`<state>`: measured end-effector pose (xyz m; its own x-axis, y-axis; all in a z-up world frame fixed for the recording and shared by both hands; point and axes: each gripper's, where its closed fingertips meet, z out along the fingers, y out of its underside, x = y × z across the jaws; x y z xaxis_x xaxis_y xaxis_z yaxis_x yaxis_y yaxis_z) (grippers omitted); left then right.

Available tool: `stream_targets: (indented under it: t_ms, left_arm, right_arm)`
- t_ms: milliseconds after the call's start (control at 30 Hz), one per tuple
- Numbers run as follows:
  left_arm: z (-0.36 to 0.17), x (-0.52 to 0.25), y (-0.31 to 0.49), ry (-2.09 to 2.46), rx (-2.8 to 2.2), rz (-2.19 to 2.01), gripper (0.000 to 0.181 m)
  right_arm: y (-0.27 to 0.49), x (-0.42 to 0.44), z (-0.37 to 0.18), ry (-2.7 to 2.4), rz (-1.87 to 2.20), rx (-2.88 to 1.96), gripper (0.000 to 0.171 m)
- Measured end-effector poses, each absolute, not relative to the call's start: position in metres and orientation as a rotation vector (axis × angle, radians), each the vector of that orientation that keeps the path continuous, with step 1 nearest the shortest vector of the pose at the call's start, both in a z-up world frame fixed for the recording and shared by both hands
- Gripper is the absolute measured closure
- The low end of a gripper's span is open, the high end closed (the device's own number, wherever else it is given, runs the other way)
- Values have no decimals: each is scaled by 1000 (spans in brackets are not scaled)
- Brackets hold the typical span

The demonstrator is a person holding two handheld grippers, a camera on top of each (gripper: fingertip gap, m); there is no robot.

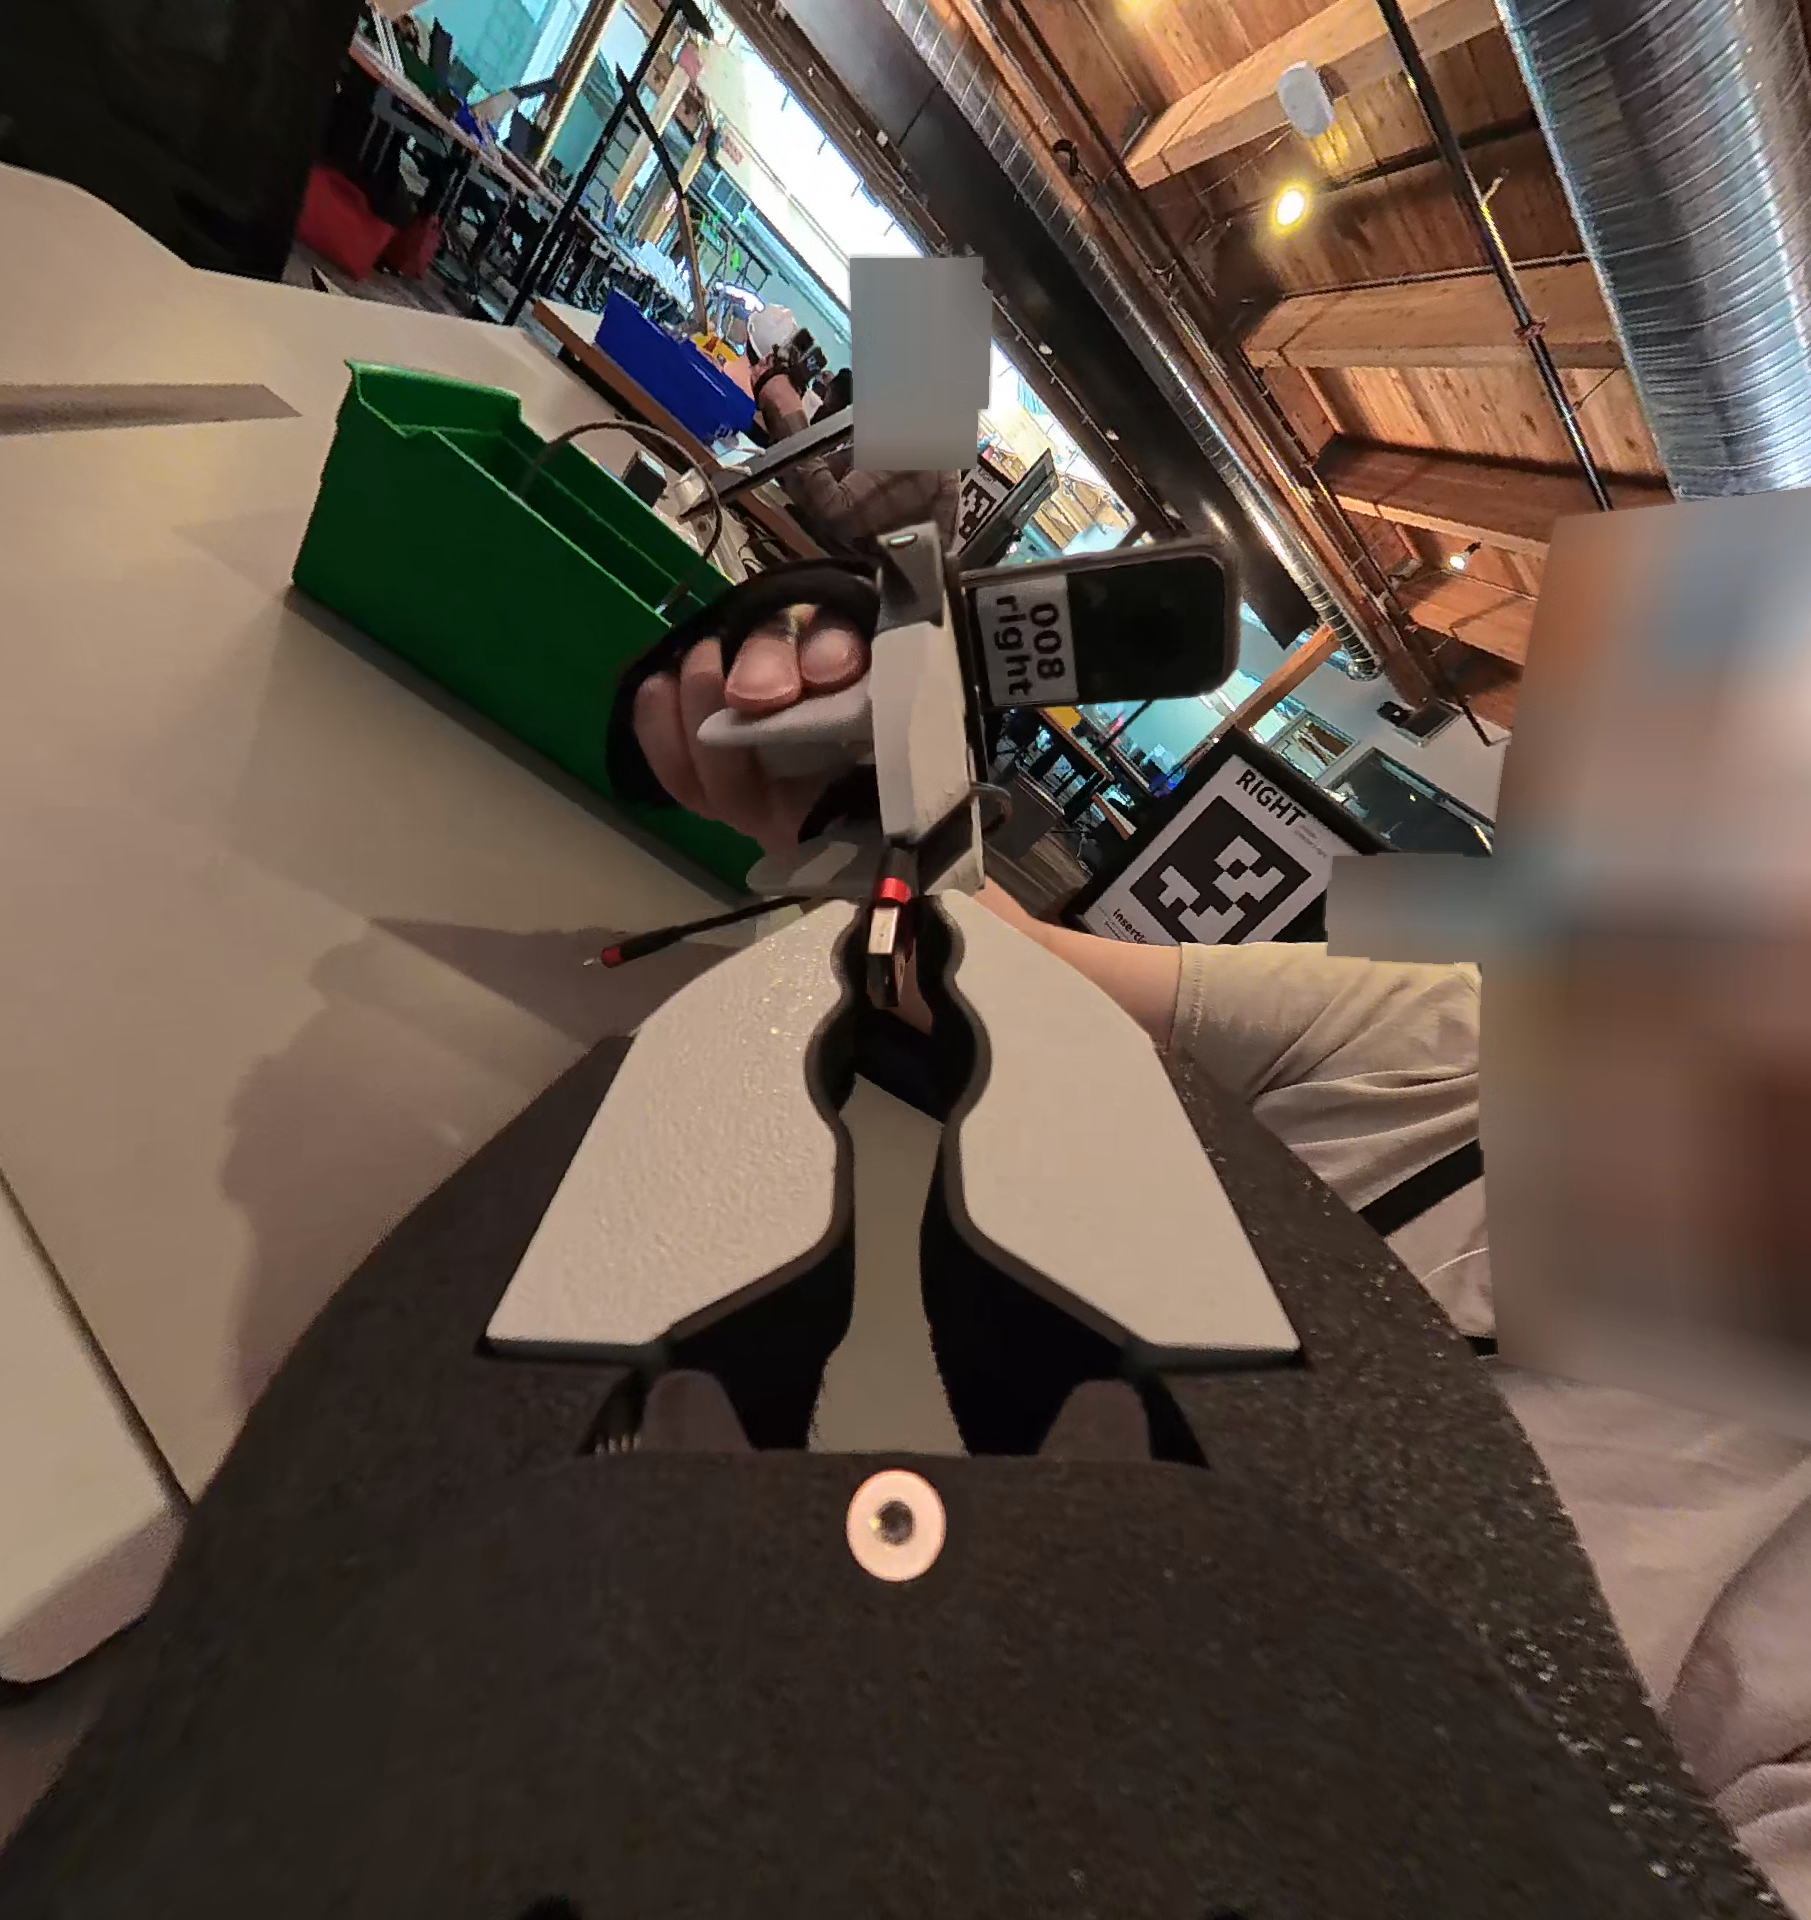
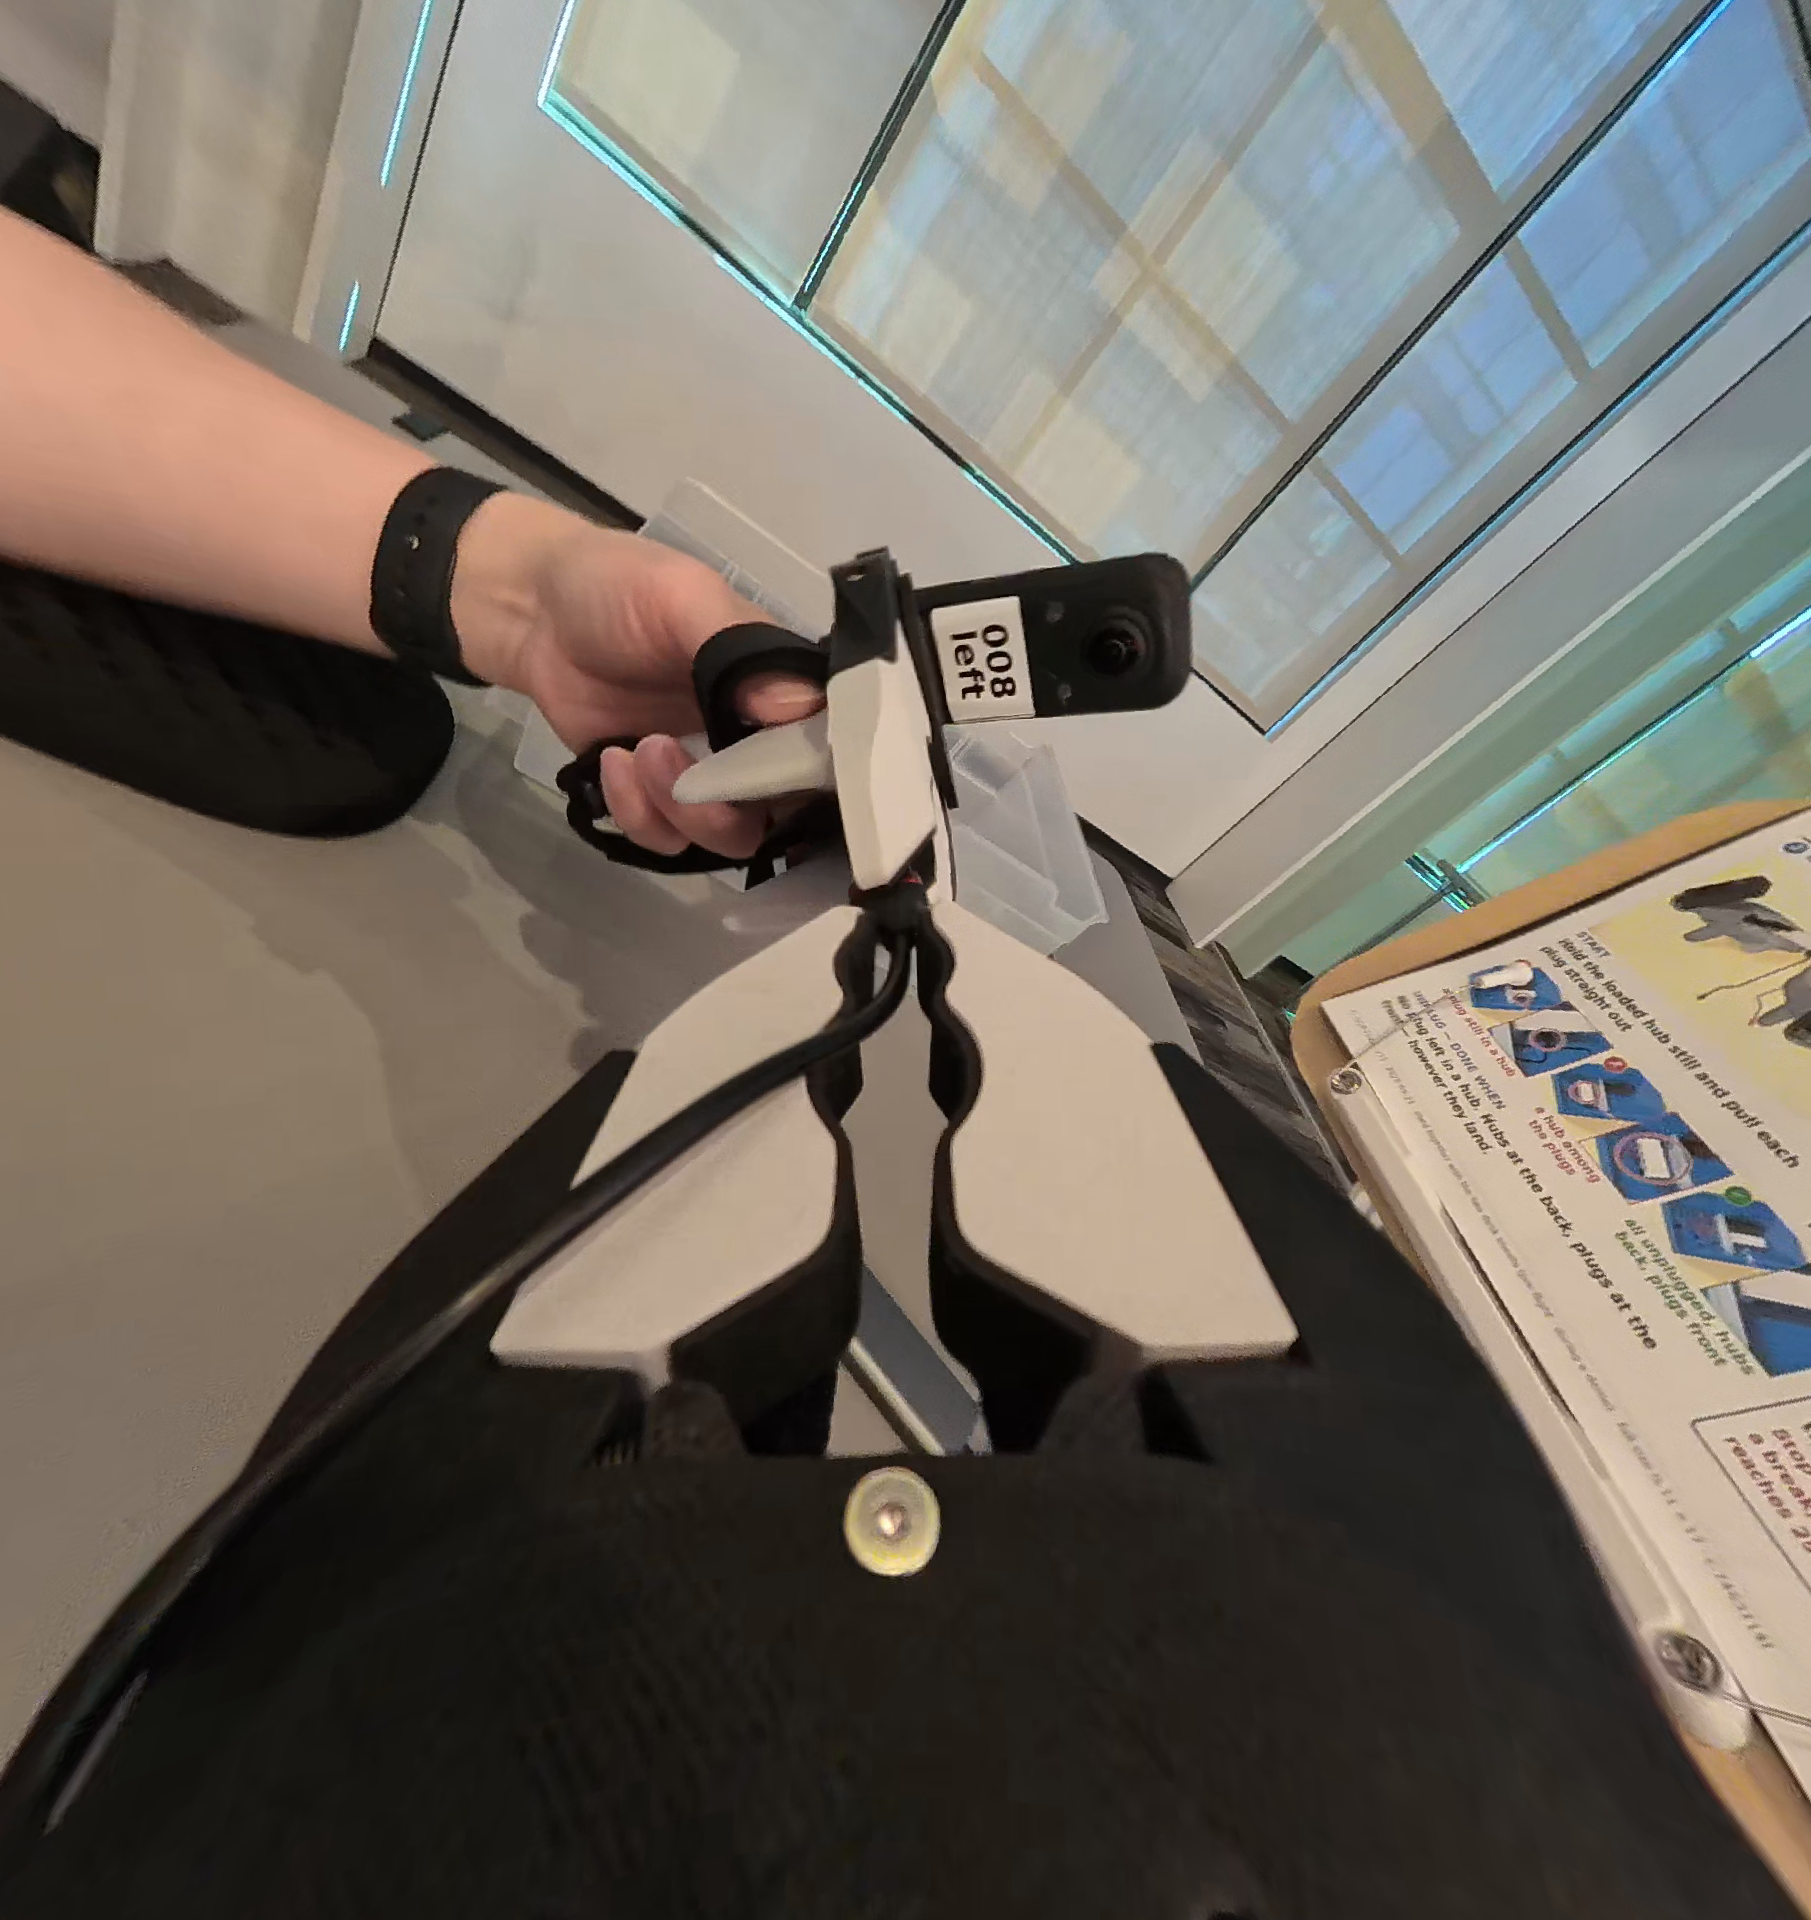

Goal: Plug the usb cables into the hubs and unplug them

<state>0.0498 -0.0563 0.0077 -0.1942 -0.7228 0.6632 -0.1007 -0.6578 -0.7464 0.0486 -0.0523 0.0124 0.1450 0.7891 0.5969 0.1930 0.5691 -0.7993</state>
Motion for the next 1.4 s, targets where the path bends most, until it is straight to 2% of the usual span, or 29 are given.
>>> stream_targets:
  t_ms: [33, 400, 533, 633, 733, 800, 833, 867, 1033, 1167, 1400]
  left_arm:
    - [6, 50, -56, 955, -1650, -1906, 173]
    - [7, 52, -59, 971, -1633, -1925, 172]
    - [0, 46, -39, 895, -1688, -1763, 148]
    - [-27, 39, -19, 862, -1840, -1541, 147]
    - [-78, 31, -5, 914, -2092, -1274, 141]
    - [-118, 25, -5, 999, -2283, -1082, 131]
    - [-133, 23, -7, 1049, -2355, -996, 132]
    - [-135, 25, -7, 1069, -2349, -972, 148]
    - [-138, 23, -4, 1091, -2346, -887, 155]
    - [-139, 19, 4, 1117, -2318, -726, 143]
    - [-145, 20, 5, 1220, -2250, -457, 142]
  right_arm:
    - [-52, 48, 10, -1407, 510, -914, 162]
    - [-54, 52, 9, -1438, 655, -1015, 164]
    - [-46, 62, 21, -1346, 739, -1048, 164]
    - [-39, 74, 29, -1283, 797, -1070, 164]
    - [-32, 85, 36, -1235, 812, -1096, 165]
    - [-29, 91, 40, -1229, 777, -1103, 164]
    - [-29, 94, 42, -1227, 774, -1102, 164]
    - [-30, 96, 46, -1219, 778, -1096, 164]
    - [-33, 103, 59, -1206, 769, -1066, 164]
    - [-34, 104, 61, -1211, 754, -1060, 164]
    - [-36, 105, 65, -1226, 730, -1053, 164]
